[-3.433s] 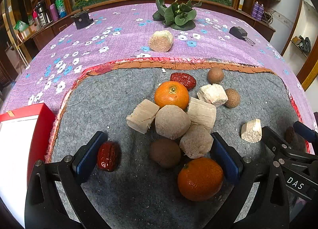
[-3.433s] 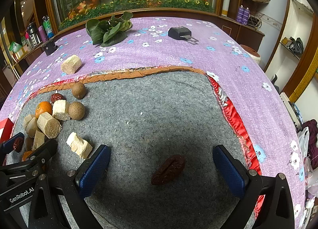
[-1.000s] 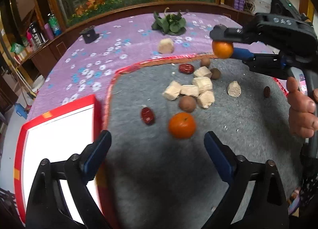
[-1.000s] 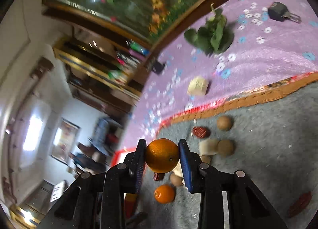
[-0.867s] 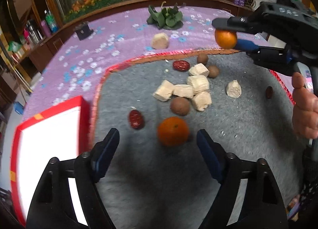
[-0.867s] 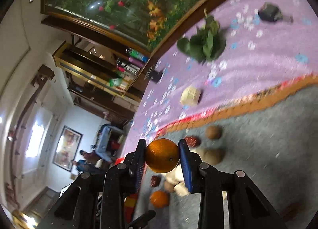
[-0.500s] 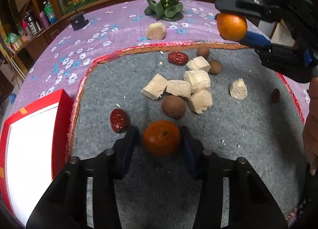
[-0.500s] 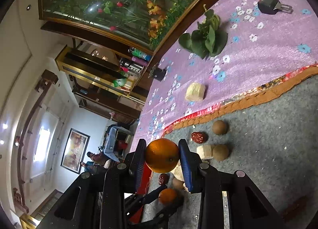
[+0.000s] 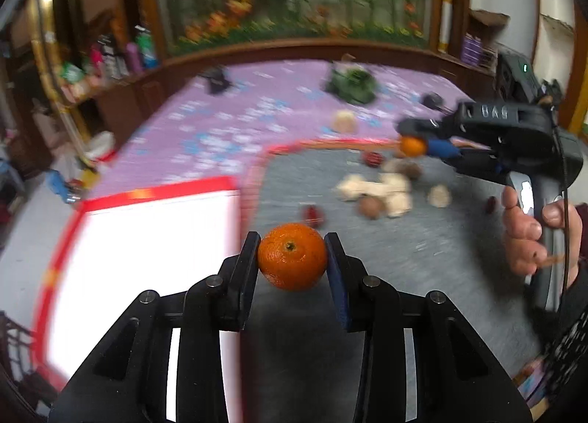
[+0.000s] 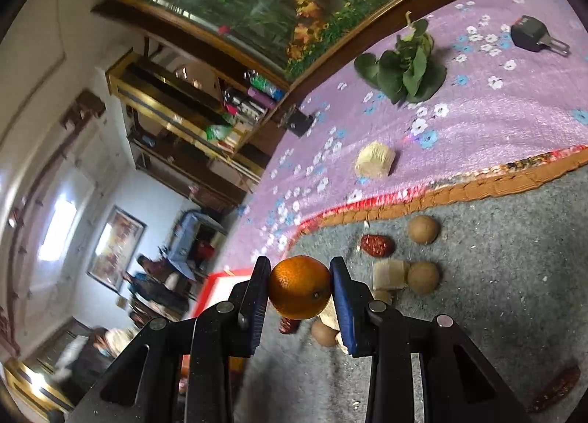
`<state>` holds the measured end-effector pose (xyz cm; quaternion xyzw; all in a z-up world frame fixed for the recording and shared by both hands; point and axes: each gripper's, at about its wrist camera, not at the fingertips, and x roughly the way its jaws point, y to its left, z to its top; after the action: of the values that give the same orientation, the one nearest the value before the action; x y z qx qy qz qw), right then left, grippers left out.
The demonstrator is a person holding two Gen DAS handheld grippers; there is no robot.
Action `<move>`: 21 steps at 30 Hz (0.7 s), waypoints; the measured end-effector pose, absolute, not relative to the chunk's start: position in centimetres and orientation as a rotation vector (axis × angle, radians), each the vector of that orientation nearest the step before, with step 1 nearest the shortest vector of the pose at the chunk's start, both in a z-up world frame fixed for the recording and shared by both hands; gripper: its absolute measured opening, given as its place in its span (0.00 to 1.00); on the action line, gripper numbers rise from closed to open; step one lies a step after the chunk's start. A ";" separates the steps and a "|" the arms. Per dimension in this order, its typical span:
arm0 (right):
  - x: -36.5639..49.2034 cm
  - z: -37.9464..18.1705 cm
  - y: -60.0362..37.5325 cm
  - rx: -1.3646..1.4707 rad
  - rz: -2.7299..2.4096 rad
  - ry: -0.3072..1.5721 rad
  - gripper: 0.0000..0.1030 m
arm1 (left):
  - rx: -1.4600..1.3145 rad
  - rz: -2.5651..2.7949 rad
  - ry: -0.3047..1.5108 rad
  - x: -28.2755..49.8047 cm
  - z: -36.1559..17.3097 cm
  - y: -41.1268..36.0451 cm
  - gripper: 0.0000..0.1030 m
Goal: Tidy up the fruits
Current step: 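Carry the oranges to the white tray and release them with both grippers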
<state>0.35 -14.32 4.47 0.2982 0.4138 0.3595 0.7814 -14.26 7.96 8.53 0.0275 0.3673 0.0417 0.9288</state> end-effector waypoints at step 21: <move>-14.0 3.5 11.3 0.061 1.062 1.079 0.32 | 0.019 0.471 0.869 -21.6 3.9 22.2 0.36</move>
<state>-14.04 11.32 3.49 0.0275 0.4895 0.4818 0.7263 -21.62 22.17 3.85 0.0094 0.4170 0.2258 0.8804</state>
